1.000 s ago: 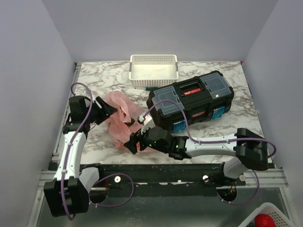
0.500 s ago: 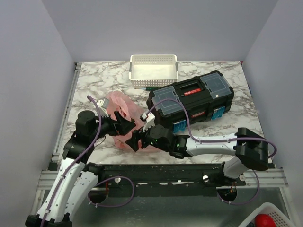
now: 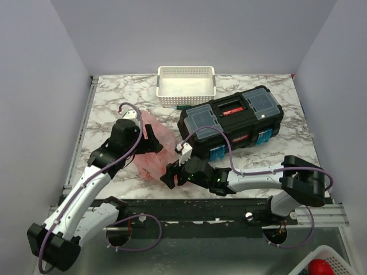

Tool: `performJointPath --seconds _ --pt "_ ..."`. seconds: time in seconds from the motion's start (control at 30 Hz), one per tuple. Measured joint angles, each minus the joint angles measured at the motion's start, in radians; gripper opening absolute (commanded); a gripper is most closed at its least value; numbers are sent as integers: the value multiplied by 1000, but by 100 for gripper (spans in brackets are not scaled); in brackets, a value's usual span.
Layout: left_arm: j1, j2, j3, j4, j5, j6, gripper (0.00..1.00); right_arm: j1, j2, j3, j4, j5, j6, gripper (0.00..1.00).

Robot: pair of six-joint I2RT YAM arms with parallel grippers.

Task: Take the fake fruits out of the plastic bag
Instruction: Adjust the plastic bag at the center of the board.

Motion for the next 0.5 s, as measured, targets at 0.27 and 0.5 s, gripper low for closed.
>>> performJointPath --seconds 0.27,0.5 --pt "5 312 274 -154 -256 128 0 0 61 -26 48 15 -32 30" --pt "35 476 436 -243 -609 240 0 22 152 -13 -2 2 -111 1"
